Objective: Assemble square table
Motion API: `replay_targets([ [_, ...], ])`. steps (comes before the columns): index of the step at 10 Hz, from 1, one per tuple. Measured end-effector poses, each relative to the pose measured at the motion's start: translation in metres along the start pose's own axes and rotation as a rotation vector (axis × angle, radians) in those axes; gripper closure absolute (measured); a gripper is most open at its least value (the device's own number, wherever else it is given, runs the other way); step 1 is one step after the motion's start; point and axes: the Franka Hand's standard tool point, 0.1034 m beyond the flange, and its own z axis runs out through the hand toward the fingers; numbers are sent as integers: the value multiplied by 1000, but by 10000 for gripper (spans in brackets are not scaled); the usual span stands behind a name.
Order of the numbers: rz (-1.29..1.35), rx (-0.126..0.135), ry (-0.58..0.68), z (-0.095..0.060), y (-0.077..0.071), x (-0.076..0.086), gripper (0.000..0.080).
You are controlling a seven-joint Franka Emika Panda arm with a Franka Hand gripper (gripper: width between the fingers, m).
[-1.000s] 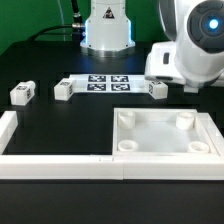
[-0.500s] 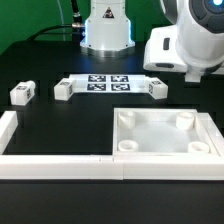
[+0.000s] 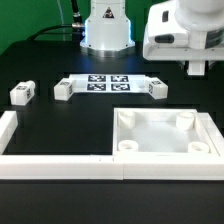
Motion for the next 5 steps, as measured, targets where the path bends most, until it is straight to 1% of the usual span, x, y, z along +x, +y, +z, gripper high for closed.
replay_targets([
  [1,3,8,39,-7,0,2,508],
  [2,-2,23,144,-8,-5,9,508],
  [3,-9,30,226,-6,-7,7,508],
  [5,-19,44,344,-8,-10,10,508],
])
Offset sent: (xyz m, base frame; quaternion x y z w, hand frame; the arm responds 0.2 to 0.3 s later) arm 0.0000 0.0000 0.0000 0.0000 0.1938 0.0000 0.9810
